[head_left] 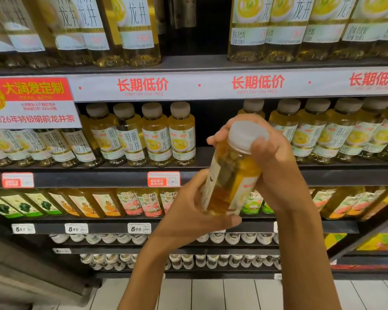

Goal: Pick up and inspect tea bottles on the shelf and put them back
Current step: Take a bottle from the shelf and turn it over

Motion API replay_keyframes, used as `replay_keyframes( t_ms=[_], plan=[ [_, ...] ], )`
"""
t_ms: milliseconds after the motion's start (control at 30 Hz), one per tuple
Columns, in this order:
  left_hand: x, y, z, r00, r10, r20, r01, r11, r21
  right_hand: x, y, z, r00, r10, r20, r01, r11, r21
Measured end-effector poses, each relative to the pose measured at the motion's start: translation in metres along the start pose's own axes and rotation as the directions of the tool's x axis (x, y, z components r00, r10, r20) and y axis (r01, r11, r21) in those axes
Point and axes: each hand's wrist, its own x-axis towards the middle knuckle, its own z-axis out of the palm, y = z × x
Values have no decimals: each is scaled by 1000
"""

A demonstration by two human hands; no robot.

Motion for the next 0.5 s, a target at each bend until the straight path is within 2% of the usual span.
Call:
replay_keyframes(
  t_ms=[133, 200, 367, 500],
  plan=[
    [-4, -1, 2, 985, -96, 141, 106, 992, -65, 1, 5, -3, 997, 80, -23, -79, 997, 22],
    [-5, -3, 3, 979, -118, 169, 134, 987, -88, 1, 7, -5, 991, 128, -37, -127, 992, 25],
    [-4, -6, 7, 990, -123, 74, 139, 944, -299, 1, 7, -6, 971, 174, -167, -166, 984, 63],
    [1, -4, 14, 984, -176, -38, 154, 930, -334, 2, 8, -8, 954, 219, -207, -216, 976, 36]
  ],
)
